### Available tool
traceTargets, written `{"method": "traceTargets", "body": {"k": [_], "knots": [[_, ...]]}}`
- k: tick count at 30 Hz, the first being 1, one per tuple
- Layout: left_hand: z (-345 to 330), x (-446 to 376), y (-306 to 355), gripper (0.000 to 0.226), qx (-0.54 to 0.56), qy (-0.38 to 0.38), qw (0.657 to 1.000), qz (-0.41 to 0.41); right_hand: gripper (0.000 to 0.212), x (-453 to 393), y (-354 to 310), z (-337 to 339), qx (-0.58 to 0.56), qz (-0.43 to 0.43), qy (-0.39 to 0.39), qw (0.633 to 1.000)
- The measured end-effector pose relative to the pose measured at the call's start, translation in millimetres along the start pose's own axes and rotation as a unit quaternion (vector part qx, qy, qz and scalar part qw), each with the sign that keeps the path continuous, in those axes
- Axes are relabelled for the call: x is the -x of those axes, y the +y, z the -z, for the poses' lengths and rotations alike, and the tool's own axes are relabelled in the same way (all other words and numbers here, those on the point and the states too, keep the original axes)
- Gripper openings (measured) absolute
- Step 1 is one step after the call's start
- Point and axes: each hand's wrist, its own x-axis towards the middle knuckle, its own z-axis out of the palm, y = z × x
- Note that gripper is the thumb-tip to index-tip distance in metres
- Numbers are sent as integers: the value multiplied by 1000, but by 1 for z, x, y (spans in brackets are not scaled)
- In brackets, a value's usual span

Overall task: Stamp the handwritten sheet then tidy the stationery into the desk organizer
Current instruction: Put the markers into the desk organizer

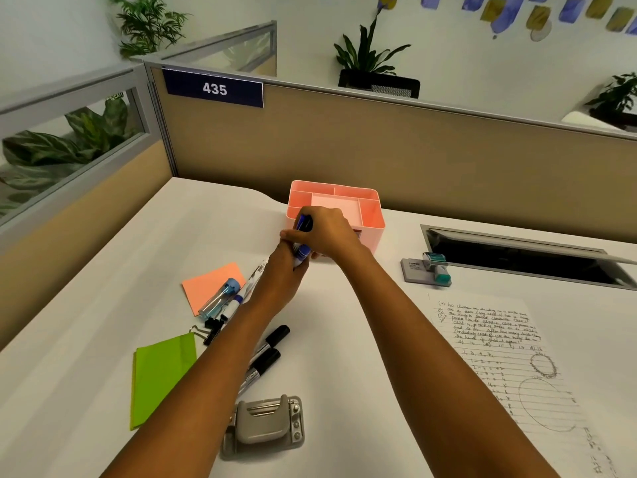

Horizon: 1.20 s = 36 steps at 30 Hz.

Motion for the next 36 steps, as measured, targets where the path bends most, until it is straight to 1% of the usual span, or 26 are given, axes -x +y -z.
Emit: {"method": "traceTargets", "body": {"k": [3,5,8,10,12,14,15,18,22,25,30,33,36], "knots": [[-2,-1,-3,37,19,13,1000,-1,43,-5,0,-2,-26,-20,7,999],[0,-5,-3,41,-8,27,999,-23,39,-7,1,-1,-66,-31,20,997],[7,-15,-10,56,-31,34,998,-51,22,-10,6,17,-91,-25,61,994],[12,-21,-15,65,-47,45,996,-57,15,-18,9,36,-98,-30,105,989],[15,-28,-17,67,-59,63,995,-51,14,-31,12,50,-121,-30,165,979],[15,-35,-17,66,-68,64,995,-31,15,-43,12,57,-127,-22,216,968],[14,-40,-17,65,-74,61,995,-24,16,-50,10,58,-124,-16,233,964],[8,-53,-14,62,-91,55,994,-35,18,-67,5,58,-99,12,262,960],[2,-64,-13,56,-143,57,986,-60,21,-91,2,50,-62,22,248,967],[2,-68,-22,47,-180,74,977,-87,22,-108,8,43,-67,-15,223,973],[3,-72,-33,41,-179,77,975,-105,24,-128,21,32,-72,-83,179,978],[3,-74,-34,40,-174,82,975,-113,26,-134,24,28,-76,-95,177,977],[3,-74,-36,40,-174,79,975,-111,29,-140,25,23,-94,-102,139,981]]}}
